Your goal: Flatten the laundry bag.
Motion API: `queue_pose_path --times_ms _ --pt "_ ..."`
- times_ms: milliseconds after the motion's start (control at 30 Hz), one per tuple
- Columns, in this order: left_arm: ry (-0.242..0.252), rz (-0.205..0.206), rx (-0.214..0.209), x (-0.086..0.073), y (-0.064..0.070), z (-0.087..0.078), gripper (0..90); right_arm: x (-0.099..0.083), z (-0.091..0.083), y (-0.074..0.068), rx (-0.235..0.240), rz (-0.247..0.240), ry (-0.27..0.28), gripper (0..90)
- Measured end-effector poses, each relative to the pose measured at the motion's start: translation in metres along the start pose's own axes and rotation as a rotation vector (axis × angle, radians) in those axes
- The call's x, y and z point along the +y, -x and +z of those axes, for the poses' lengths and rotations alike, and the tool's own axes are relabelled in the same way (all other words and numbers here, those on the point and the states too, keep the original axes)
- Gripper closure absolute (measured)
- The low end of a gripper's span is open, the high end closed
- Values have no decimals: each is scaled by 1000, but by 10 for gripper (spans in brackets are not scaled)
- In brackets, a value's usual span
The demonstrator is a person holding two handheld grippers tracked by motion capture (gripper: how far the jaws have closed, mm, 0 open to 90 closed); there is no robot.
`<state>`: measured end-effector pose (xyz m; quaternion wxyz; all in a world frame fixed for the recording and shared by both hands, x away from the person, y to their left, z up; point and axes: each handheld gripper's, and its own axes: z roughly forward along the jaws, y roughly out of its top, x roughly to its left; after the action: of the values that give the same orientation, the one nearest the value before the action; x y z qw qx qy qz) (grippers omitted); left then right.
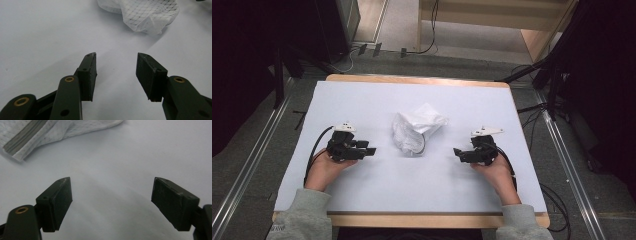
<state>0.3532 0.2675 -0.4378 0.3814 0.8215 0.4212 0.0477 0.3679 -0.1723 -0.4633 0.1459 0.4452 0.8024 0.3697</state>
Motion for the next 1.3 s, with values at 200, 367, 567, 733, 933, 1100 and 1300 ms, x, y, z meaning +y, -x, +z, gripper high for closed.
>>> queue_pose_path --times_ms 200,367,567,733,933,1100,1300 --pt "-42 -19 0 0 -3 2 393 -2 -4 -9 41 -40 23 175" --pt "-44 -44 -11 1 -9 3 306 -1 -5 -14 89 -49 27 286" --pt "-39 -36 -15 4 -8 6 263 -2 -6 -13 123 -44 13 382" --pt "-12 -51 -22 9 -9 5 319 -1 -6 -8 112 -10 15 381" --pt "-17 -59 2 10 -10 2 440 -2 -3 -10 109 -20 -4 382" --pt "-17 -59 -5 12 -9 3 462 -1 -2 -12 105 -19 1 386" --pt "-19 -67 -20 13 -9 6 462 0 -3 -13 99 -16 8 388"
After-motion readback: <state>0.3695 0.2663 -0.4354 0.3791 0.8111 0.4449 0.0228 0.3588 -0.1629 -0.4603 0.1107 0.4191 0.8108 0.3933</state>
